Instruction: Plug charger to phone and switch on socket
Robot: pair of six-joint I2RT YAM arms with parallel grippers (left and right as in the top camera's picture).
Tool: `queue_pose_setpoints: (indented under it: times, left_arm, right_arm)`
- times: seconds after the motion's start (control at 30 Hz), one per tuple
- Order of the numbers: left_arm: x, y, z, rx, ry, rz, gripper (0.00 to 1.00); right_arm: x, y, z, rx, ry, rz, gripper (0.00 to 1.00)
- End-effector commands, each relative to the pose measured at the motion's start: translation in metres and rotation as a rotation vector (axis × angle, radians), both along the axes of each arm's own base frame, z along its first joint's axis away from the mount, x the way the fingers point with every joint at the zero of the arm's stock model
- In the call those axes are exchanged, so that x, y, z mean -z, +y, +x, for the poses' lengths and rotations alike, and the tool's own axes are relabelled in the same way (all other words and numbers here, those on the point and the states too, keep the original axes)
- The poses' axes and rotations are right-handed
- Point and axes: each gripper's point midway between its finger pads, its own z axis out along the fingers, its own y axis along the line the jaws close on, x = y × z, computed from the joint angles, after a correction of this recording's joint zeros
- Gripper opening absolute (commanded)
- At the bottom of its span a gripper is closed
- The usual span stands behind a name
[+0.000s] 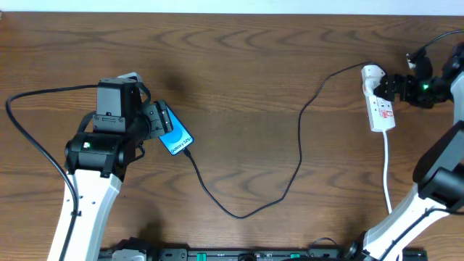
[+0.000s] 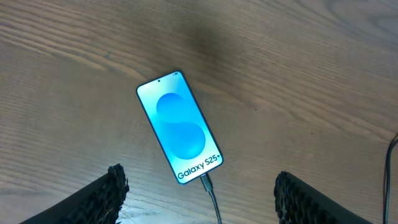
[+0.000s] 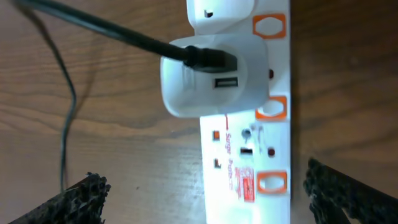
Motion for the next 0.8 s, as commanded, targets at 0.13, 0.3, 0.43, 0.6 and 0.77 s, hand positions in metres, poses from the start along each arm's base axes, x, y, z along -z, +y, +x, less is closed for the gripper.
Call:
queue_pose_setpoints:
  times: [0.13, 0.3, 0.43, 0.6, 0.77]
  left_arm:
    - [-0.001, 0.001, 0.001, 0.002, -0.001, 0.016, 0.78]
    - [-0.001, 0.001, 0.001, 0.002, -0.001, 0.016, 0.78]
    - [-0.001, 0.001, 0.001, 0.002, -0.001, 0.016, 0.78]
    - [-0.001, 0.001, 0.001, 0.002, -0.001, 0.016, 0.78]
    - [-0.001, 0.001, 0.001, 0.002, -0.001, 0.016, 0.78]
  right_arm:
    - [0.019, 0.009, 0.019, -0.082, -0.034, -0.015, 0.99]
    - [0.022, 0.016, 0.026, -0.112, -0.057, -0.028, 0.99]
    - [0.021, 0.021, 0.033, -0.128, -0.077, -0.037, 0.99]
    - [0.021, 0.025, 0.037, -0.129, -0.088, -0.036, 0.99]
    - [0.021, 0.028, 0.040, -0.103, -0.083, -0.023, 0.99]
